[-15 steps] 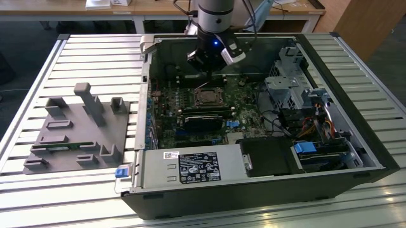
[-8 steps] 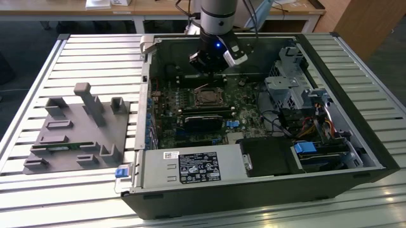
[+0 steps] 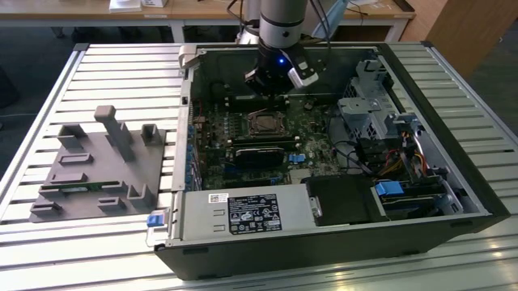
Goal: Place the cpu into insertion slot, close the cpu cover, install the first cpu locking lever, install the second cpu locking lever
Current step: 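Install the first cpu locking lever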
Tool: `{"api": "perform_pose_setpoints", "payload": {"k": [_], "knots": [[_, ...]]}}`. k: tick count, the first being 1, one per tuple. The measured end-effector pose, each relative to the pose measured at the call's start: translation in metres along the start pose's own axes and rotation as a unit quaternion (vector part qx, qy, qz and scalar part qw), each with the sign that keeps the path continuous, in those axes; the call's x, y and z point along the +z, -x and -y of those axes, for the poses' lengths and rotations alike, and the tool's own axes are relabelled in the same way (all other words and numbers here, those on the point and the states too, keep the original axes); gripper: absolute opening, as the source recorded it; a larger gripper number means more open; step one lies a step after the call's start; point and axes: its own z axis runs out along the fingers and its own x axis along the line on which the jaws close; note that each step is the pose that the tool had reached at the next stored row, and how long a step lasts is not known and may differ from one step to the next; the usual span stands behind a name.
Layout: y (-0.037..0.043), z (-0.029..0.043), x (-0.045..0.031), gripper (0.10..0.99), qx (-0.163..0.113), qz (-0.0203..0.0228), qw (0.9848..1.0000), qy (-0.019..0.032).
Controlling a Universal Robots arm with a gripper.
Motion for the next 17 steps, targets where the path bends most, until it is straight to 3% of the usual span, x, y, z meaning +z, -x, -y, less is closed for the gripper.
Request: {"api": "perform_pose_setpoints", "payload": {"k": [11,17], "knots": [[0.0018,0.0004,0.0079,0.106,0.000,-0.0025,1.0000,-0.0019],[0.0023,0.0006,0.0111,0.106,0.000,-0.0035,1.0000,-0.0086]]}}
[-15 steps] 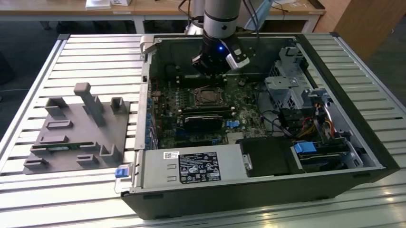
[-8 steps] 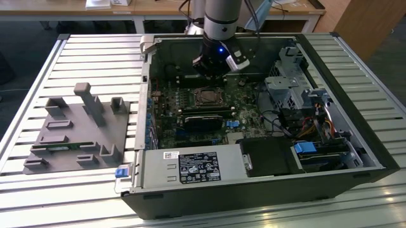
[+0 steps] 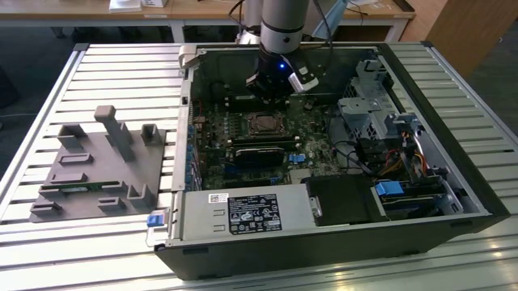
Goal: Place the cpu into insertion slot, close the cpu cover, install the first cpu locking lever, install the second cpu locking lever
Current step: 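Install the first cpu locking lever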
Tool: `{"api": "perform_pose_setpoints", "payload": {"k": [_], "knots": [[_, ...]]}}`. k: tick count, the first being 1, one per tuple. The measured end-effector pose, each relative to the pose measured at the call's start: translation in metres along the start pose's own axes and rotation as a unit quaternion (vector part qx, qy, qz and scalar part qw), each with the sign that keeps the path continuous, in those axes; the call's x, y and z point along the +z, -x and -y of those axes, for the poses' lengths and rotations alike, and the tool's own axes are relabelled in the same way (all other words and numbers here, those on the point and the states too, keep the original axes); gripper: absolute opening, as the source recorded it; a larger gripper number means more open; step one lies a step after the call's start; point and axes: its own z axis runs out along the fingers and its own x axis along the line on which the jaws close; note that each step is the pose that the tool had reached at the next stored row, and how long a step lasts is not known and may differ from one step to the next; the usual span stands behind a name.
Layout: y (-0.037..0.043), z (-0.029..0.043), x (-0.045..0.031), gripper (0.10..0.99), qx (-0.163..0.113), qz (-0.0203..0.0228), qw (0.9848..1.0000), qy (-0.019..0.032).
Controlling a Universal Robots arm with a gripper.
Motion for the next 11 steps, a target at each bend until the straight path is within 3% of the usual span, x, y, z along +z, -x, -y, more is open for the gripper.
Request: {"api": "perform_pose_setpoints", "payload": {"k": [5,11], "knots": [[0.0006,0.0000,0.0022,0.106,0.000,-0.0012,1.0000,-0.0073],[0.0022,-0.0009,0.0050,0.106,0.000,-0.0031,0.9999,-0.0110]]}}
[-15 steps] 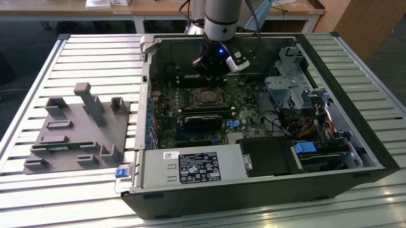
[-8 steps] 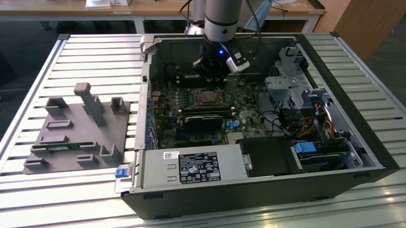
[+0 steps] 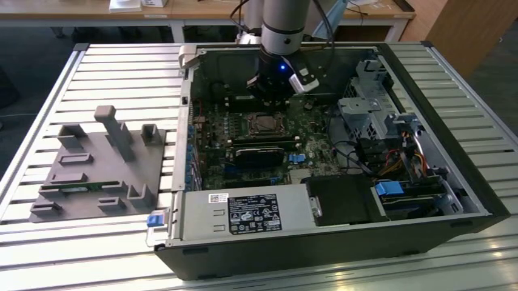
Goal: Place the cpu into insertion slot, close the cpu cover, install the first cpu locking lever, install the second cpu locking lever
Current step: 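Install the first cpu locking lever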
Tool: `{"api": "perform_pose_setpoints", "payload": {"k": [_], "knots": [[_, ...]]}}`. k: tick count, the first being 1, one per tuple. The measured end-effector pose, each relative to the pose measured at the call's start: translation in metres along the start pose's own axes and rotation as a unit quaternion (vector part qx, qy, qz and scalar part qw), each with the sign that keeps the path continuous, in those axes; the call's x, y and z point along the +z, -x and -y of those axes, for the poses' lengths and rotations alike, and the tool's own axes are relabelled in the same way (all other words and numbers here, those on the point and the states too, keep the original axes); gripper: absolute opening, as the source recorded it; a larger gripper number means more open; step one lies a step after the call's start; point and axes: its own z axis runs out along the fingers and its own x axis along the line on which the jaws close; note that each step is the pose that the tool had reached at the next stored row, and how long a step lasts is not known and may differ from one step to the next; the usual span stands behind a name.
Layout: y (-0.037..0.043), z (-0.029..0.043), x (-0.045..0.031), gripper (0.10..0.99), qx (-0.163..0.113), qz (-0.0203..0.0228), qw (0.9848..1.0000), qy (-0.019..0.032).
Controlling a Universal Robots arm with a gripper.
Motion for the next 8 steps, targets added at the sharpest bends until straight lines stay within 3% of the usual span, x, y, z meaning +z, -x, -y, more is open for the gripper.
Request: {"api": "perform_pose_setpoints", "payload": {"k": [5,8], "knots": [[0.0005,-0.0013,0.0004,0.106,0.000,0.0000,1.0000,0.0004],[0.0005,-0.0017,-0.0043,0.106,0.000,0.0002,1.0000,0.0007]]}}
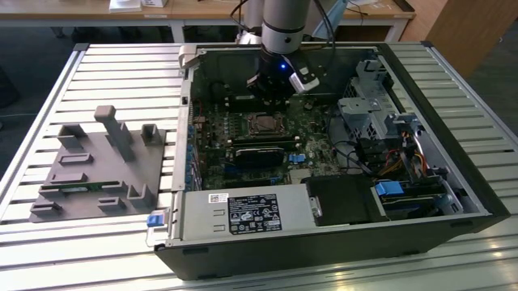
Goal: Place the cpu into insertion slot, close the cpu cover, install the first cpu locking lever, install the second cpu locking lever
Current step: 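Install the first cpu locking lever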
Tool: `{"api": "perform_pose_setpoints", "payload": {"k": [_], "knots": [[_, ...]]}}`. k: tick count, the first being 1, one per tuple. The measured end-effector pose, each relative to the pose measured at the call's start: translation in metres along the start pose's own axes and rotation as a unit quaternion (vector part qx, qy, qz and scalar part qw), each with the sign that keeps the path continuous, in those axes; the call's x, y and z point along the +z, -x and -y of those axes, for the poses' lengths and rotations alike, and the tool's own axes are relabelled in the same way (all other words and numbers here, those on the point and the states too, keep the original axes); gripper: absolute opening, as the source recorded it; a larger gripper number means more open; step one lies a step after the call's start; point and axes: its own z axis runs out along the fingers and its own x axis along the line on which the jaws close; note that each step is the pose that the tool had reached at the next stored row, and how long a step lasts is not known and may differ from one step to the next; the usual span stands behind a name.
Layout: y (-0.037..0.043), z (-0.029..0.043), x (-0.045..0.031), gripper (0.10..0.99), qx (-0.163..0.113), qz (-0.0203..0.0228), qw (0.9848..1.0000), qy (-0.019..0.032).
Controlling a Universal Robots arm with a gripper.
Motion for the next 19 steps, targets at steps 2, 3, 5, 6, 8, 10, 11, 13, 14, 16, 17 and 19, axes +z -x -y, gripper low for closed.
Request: {"api": "perform_pose_setpoints", "payload": {"k": [2,3,5,6,8,10,11,13,14,16,17,19], "knots": [[-0.0002,0.0000,-0.0053,0.106,0.000,-0.0002,1.0000,-0.0003],[-0.0002,-0.0001,-0.0081,0.106,0.000,-0.0002,1.0000,-0.0003],[-0.0003,-0.0002,-0.0121,0.106,0.000,-0.0003,1.0000,-0.0004],[-0.0003,-0.0002,-0.0122,0.106,0.000,-0.0002,1.0000,-0.0003],[-0.0003,0.0001,-0.0122,0.106,0.000,-0.0002,1.0000,-0.0003],[-0.0004,0.0009,-0.0123,0.106,0.000,-0.0003,1.0000,-0.0004],[-0.0004,0.0014,-0.0123,0.106,0.000,-0.0003,1.0000,-0.0004],[-0.0004,0.0025,-0.0123,0.106,0.000,-0.0003,1.0000,-0.0004],[-0.0005,0.0031,-0.0123,0.106,0.000,-0.0003,1.0000,-0.0004],[-0.0005,0.0040,-0.0123,0.106,0.000,-0.0003,1.0000,-0.0004],[-0.0005,0.0044,-0.0123,0.106,0.000,-0.0003,1.0000,-0.0003],[-0.0005,0.0059,-0.0124,0.106,0.000,-0.0003,1.0000,-0.0003]]}}
